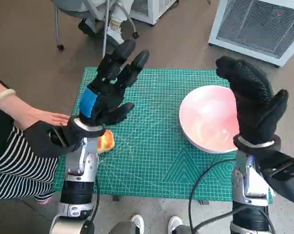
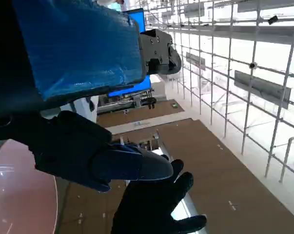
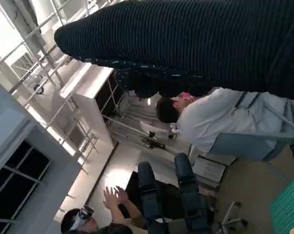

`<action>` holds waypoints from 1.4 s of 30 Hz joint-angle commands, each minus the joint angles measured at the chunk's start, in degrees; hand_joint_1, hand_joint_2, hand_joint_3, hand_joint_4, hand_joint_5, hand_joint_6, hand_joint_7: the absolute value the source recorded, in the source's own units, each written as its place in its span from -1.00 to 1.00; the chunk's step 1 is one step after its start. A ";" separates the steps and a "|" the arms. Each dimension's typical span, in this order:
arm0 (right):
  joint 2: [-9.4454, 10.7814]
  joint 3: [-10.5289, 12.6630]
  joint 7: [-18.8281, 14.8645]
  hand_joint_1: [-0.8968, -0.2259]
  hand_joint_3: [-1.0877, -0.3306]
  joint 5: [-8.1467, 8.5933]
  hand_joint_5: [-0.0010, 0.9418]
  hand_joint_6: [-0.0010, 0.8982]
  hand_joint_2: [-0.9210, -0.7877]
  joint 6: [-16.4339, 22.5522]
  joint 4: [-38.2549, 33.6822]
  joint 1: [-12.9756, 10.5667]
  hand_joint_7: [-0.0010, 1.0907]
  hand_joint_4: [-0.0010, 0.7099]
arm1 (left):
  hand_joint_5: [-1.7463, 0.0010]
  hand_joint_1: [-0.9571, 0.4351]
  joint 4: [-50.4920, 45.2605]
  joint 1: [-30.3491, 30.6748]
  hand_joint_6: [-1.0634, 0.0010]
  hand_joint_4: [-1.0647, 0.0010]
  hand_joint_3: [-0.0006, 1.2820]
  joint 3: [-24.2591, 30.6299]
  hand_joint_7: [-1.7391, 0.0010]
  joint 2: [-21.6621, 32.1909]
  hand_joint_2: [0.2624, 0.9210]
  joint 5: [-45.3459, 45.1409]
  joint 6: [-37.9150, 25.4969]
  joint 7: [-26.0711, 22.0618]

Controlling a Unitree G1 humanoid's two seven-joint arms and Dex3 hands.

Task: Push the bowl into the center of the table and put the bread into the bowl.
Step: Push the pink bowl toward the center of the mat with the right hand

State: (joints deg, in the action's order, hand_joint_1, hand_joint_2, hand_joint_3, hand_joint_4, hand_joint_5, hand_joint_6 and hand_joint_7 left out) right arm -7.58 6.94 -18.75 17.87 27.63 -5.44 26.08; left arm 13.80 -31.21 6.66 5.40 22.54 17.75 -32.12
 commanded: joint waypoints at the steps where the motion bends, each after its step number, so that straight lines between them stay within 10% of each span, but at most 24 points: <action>1: 0.04 0.18 -0.50 -0.34 0.08 0.49 -1.00 -0.79 -1.00 -0.91 -0.32 -0.69 -0.28 -0.56 | 1.00 -0.41 -0.59 -0.88 1.00 0.70 -0.57 0.10 0.60 0.52 1.00 0.31 -0.47 -0.23; 28: -0.62 1.13 -0.87 -0.34 0.10 0.72 -1.00 -0.79 -1.00 -0.47 -1.06 -0.84 -0.27 -0.56 | 1.00 -0.42 1.52 -1.37 1.00 0.72 -0.58 1.08 0.60 0.49 1.00 0.39 0.72 -1.09; 36: -4.02 6.03 -2.70 -0.33 0.07 2.89 -1.00 -0.81 -1.00 1.06 -5.96 0.03 -0.27 -0.57 | 0.99 -0.43 2.11 -1.04 1.00 0.70 -0.58 1.47 0.59 0.29 1.00 0.27 1.65 -1.08; 42: -6.64 10.33 -0.17 -0.34 0.01 0.50 -1.00 -0.85 -1.00 5.39 -15.50 2.72 -0.26 -0.59 | 0.99 -0.45 2.60 -0.68 1.00 0.69 -0.59 1.67 0.59 0.21 1.00 0.28 2.44 -1.17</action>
State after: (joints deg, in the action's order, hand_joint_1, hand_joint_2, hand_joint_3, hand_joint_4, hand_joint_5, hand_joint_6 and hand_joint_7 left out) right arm -12.76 15.16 -20.61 19.94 31.24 -15.88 27.87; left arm 15.53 -31.80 7.98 5.60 22.60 19.17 -33.12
